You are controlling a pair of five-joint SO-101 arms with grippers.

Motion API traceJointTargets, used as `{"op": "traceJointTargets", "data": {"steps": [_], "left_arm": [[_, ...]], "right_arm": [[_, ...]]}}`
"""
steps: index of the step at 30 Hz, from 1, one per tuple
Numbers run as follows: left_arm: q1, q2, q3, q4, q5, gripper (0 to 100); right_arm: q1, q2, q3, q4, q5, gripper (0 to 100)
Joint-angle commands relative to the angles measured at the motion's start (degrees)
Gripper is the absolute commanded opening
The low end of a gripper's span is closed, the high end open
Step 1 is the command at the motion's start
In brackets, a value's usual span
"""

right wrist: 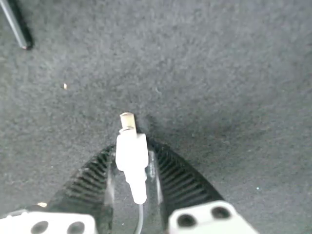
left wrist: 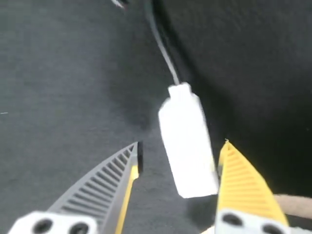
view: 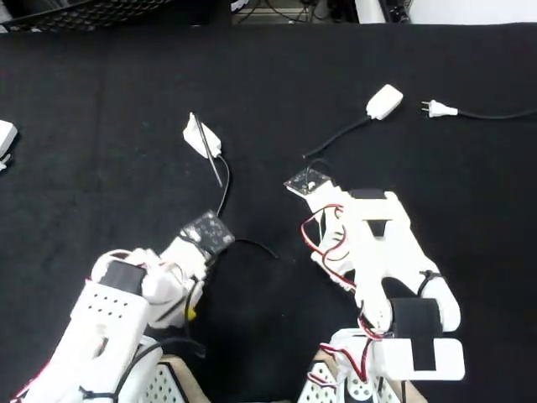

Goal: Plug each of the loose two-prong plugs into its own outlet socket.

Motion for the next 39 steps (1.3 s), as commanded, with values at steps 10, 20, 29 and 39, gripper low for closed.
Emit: {"op": "traceJointTargets", "data": {"steps": [10,20,29,39], "left_arm": [[-0.7,-0.4,0.5,-8.8,-0.9,3],[-26.2,-0.4,-4.5,-23.3,-17.2,3],[-44.0,-0.3,-8.3,-29.9,-31.2,3],[-41.4,-0.9,13.4,-45.8,-40.8,3]], "right_arm": [[0.4,-0.3,-0.6,-2.9,-0.8,1.5],[0.4,-0.3,-0.6,-2.9,-0.8,1.5],[0.4,-0.3,-0.6,-2.9,-0.4,1.5],[0.4,-0.3,-0.6,-2.8,-0.4,1.5]]}}
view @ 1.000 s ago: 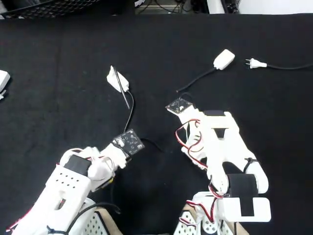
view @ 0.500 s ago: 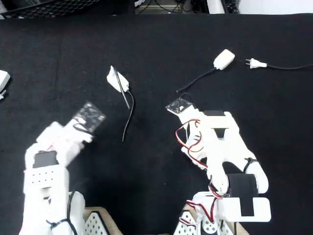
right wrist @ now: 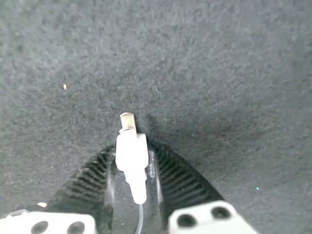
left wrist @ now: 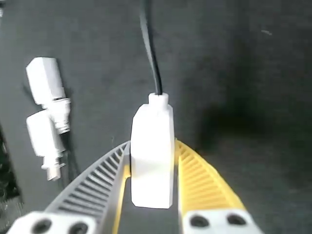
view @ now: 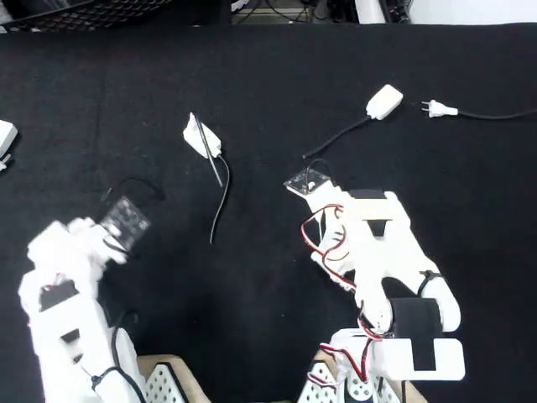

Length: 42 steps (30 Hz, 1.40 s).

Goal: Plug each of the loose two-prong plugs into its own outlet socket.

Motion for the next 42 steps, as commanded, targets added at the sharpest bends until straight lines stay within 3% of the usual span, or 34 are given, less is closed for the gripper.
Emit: {"op": "traceJointTargets", "data": {"steps": [1,6,11,18,25,31,37,42], "left_arm": [[4.4,-1.0,3.6,-2.5,-1.0,3],[9.7,-1.0,8.7,-2.4,-1.0,3],[10.6,-1.1,8.5,-2.5,-1.0,4],[11.1,-1.1,8.3,-2.5,1.2,35],[13.3,-1.1,5.5,0.3,2.2,34],[12.7,-1.1,-6.3,8.4,11.7,34],[2.5,-0.5,-15.3,9.0,16.9,34],[-8.2,-0.3,-10.9,6.2,16.9,34]], "right_arm": [[0.4,-0.3,-0.6,-2.8,-0.4,1.5],[0.4,-0.3,-0.6,-2.8,-0.4,1.5],[0.4,-0.3,-0.6,-2.8,-0.4,1.5],[0.4,-0.3,-0.6,-2.8,-0.5,1.5],[0.4,-0.3,-0.6,-2.8,-0.4,1.5],[0.3,-0.3,-0.6,-2.9,-0.4,1.5],[0.3,-0.3,-0.6,-2.9,-0.4,1.5],[0.3,-0.3,-0.6,-2.9,-0.5,1.5]]}}
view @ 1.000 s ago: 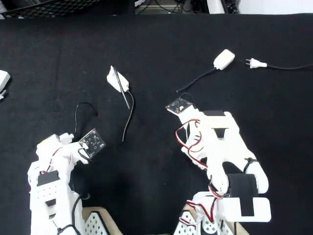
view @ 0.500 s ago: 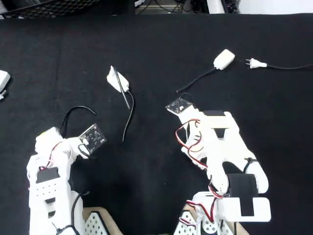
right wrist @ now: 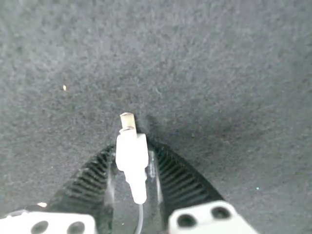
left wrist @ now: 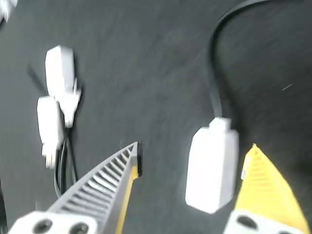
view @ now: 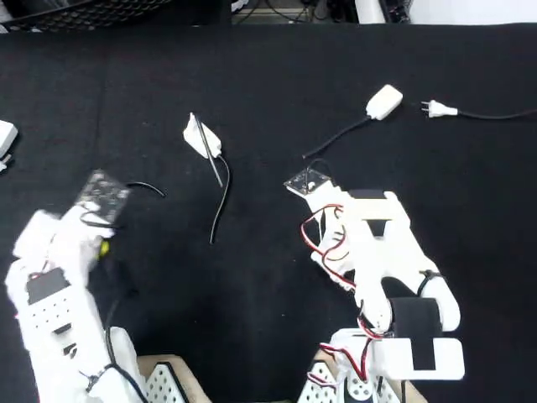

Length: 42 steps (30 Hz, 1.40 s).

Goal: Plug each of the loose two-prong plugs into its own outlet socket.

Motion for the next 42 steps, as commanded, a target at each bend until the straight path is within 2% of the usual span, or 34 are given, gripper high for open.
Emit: {"op": "traceJointTargets", "data": {"steps": [1,4,6,10,16,19,23,25,30,32,34,38,42], "left_arm": [[-6.4,0.4,2.5,-4.3,0.9,34],[-9.4,3.1,7.9,-9.9,1.4,34],[-10.7,6.0,9.4,-12.9,5.5,34],[-11.3,12.5,8.7,-15.9,14.8,34],[-14.3,20.0,2.9,-17.8,19.3,34],[-16.3,20.6,-1.1,-13.9,18.7,34],[-20.8,20.6,-5.6,-5.5,8.3,34],[-23.3,20.5,-8.8,-0.4,5.6,34],[-28.4,20.5,-22.5,13.0,5.6,34],[-29.2,21.0,-26.9,14.8,6.2,34],[-29.1,21.5,-27.3,11.1,10.2,34],[-24.6,26.8,-20.6,-5.6,17.1,34],[-18.2,37.3,-17.1,-19.1,19.9,34]], "right_arm": [[0.3,-0.3,-0.6,-2.9,-0.5,1.5],[0.3,-0.3,-0.6,-2.9,-0.7,1.5],[0.3,-0.3,-0.6,-2.9,-0.8,1.5],[0.3,-0.3,-0.6,-2.9,-0.8,1.5],[0.3,-0.3,-0.6,-2.9,-0.8,1.5],[0.3,-0.3,-0.6,-2.9,-0.8,1.5],[0.3,-0.3,-0.6,-2.9,-0.8,1.5],[0.3,-0.3,-0.6,-2.9,-0.8,1.5],[0.3,-0.3,-0.6,-2.9,-0.8,1.5],[0.3,-0.3,-0.6,-2.9,-0.8,1.5],[0.3,-0.3,-0.6,-2.9,-0.8,1.5],[0.3,-0.3,-0.6,-2.9,-0.8,1.5],[0.3,-0.3,-0.6,-2.9,-0.8,1.5]]}}
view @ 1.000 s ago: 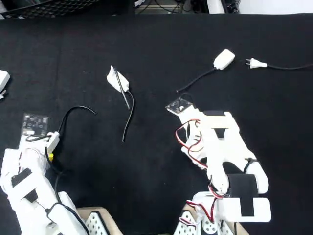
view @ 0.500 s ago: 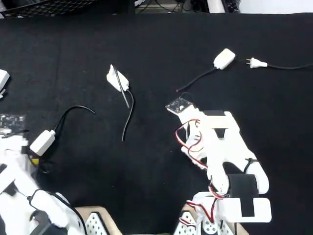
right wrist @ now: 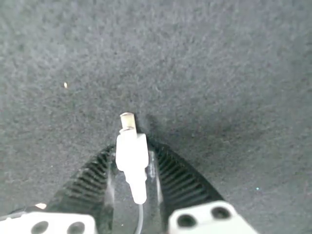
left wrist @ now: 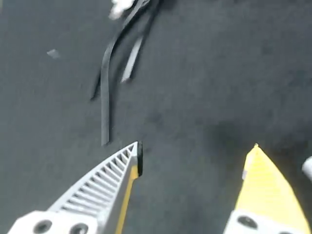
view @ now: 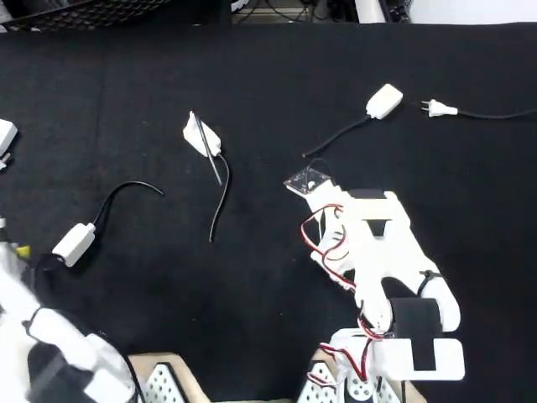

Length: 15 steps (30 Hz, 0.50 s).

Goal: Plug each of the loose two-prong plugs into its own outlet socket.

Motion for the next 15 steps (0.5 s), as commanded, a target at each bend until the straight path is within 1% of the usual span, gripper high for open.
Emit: {"op": "traceJointTargets", "data": {"steps": [1,3,5,8,11,15], "left_arm": [[5.3,8.6,-0.7,-11.7,4.0,34],[7.4,13.3,-2.3,-12.1,6.2,34],[8.7,15.6,-4.1,-9.0,6.7,34],[8.9,15.4,-6.0,-3.2,6.7,34],[8.3,12.1,-6.7,0.9,6.7,34],[8.7,3.6,-4.6,5.1,6.9,34]], "right_arm": [[0.3,-0.2,-0.6,-2.7,-0.8,1.5],[0.3,-0.2,-0.6,-2.8,-0.8,1.5],[0.3,-0.2,-0.6,-2.8,-0.8,1.5],[0.3,-0.2,-0.6,-2.8,-0.8,1.5],[0.3,-0.2,-0.7,-2.8,-0.8,1.5],[0.3,-0.2,-0.7,-2.8,-0.8,1.5]]}}
